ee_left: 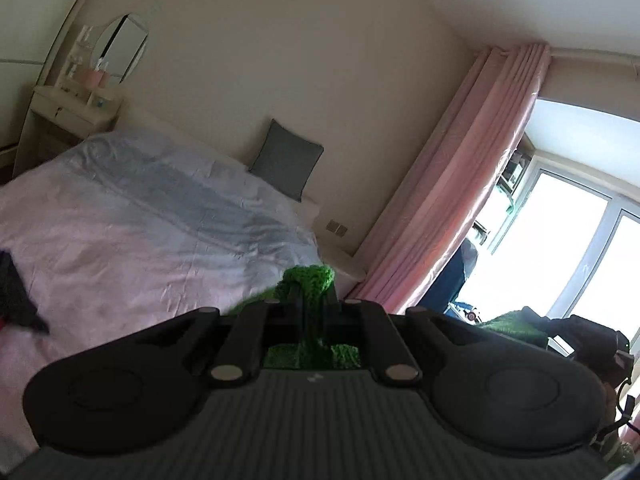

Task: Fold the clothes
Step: 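Lay the green vest flat on the bed and open the right gripper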

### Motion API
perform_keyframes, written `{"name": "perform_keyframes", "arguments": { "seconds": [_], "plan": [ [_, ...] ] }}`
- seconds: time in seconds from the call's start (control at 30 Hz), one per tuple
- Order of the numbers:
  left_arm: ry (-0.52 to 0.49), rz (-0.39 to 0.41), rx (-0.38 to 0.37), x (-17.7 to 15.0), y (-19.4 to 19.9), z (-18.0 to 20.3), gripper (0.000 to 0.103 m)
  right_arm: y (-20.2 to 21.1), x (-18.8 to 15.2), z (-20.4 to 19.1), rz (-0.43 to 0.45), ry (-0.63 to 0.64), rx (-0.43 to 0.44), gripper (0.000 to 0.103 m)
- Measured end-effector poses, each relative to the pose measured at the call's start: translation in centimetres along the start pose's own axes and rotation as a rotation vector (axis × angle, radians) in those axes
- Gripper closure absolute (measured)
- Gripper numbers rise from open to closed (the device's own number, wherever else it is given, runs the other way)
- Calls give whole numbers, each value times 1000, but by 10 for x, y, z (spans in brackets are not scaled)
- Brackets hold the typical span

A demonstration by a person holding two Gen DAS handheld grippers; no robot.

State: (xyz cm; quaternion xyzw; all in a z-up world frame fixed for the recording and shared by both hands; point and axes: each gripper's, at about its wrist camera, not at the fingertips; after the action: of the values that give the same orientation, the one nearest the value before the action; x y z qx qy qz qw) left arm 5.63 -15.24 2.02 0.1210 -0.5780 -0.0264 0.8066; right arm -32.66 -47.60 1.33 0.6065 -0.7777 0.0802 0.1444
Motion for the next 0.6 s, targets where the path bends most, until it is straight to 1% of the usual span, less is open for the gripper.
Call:
{"name": "perform_keyframes", "arguments": {
  "seconds": [0.03,0.07,0.1,0.13,0.17,0.2,0.23,0.27,0.3,0.33,0.37,0.4,0.43,0.53,0.6],
  "plan": [
    [13,-26,2,-17,11,0,98,9,-10,11,-39,-7,-25,97],
    [32,-60,8,-35,21,-1,98,19,-22,24,-82,-15,-67,97],
    [55,-115,30,-59,31,-4,98,30,-37,41,-135,-28,-139,97],
    [76,-185,55,-84,39,-8,97,41,-53,62,-187,-56,-233,97],
    [91,-279,81,-111,46,-11,97,52,-69,85,-235,-95,-334,97],
    [107,-373,106,-138,52,-14,97,62,-84,111,-288,-142,-458,96],
    [117,-498,160,-171,57,-19,97,72,-99,140,-324,-201,-601,86],
    [121,-596,204,-198,62,-25,98,84,-113,169,-341,-266,-741,64],
    [125,-694,248,-225,66,-30,98,96,-125,195,-347,-320,-854,45],
    [119,-758,288,-243,70,-34,98,103,-133,212,-348,-346,-919,44],
    [113,-822,328,-260,73,-39,98,106,-138,223,-357,-346,-956,44],
    [120,-844,349,-267,75,-44,98,105,-141,230,-365,-335,-974,44],
    [126,-865,370,-274,76,-49,97,102,-141,232,-365,-323,-972,44],
    [129,-848,379,-268,68,-59,93,95,-142,234,-351,-291,-937,44],
    [108,-840,375,-264,56,-61,84,85,-141,241,-335,-260,-929,44]
  ]
}}
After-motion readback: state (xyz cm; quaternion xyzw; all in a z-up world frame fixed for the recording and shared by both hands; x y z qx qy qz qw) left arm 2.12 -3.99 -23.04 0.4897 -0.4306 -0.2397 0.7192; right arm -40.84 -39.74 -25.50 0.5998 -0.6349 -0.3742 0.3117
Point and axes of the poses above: each gripper's, at about its wrist camera, not at the fingertips, and y roughly against the way its jaws point, z to its right, x to its top, and after that the axes turned 15 degrees about -y, right-handed
